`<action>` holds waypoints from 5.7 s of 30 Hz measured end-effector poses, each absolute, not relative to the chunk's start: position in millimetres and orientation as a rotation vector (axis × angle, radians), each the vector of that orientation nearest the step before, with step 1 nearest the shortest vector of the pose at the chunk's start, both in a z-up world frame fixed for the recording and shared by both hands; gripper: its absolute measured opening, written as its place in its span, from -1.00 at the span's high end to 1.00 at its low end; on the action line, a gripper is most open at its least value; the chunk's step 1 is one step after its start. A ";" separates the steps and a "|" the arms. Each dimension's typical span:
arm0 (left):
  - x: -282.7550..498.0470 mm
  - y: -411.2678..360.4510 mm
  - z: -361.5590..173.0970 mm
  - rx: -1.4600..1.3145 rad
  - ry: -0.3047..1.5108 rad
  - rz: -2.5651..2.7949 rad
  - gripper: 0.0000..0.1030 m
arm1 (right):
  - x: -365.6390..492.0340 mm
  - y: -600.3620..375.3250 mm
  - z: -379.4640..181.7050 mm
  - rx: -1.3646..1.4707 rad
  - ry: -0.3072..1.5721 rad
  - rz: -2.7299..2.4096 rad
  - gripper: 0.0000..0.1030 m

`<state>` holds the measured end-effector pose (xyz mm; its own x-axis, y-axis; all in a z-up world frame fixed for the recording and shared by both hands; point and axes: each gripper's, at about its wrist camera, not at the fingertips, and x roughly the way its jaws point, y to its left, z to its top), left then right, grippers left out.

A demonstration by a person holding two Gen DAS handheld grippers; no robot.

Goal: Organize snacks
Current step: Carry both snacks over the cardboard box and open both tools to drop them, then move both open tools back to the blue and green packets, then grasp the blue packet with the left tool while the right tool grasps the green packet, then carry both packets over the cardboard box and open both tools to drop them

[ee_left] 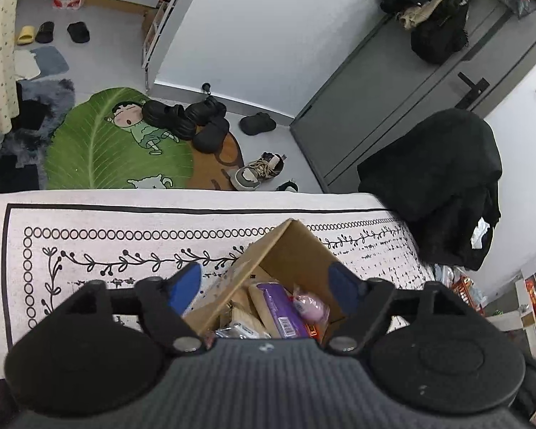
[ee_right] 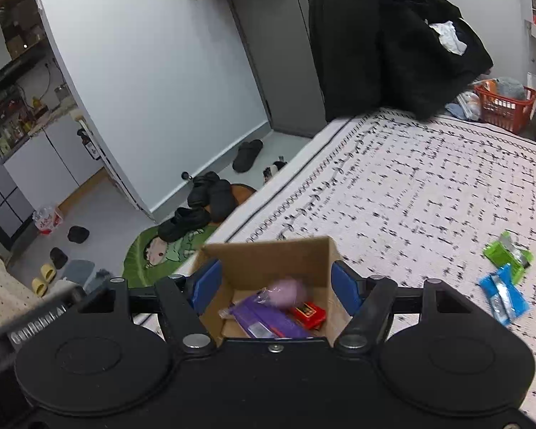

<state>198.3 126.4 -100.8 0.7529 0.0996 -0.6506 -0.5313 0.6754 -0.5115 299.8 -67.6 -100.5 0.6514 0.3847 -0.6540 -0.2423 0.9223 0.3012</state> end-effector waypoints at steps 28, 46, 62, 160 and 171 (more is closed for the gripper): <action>204.7 48.3 -75.8 -0.510 0.610 0.279 -1.00 | 270.7 -206.7 -86.9 0.173 0.716 0.160 -0.78; 214.7 -23.5 -71.3 -0.400 0.646 0.129 -0.99 | 267.2 -286.3 -110.3 0.252 0.726 0.132 -0.92; 235.2 -88.9 -93.4 -0.337 0.672 0.151 -0.95 | 283.7 -332.9 -152.2 0.440 0.717 0.147 -0.90; 242.8 -38.2 -82.3 -0.350 0.704 0.159 0.49 | 307.3 -243.2 -134.4 0.287 0.757 0.391 0.38; 225.4 -3.7 -73.5 -0.450 0.646 0.141 0.49 | 280.5 -206.1 -102.8 0.228 0.717 0.395 0.38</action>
<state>225.4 -3.7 -73.5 0.7925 -0.0111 -0.6098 -0.2646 0.8946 -0.3602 280.5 -206.1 -102.8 0.6845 0.4261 -0.5915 -0.2725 0.9021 0.3346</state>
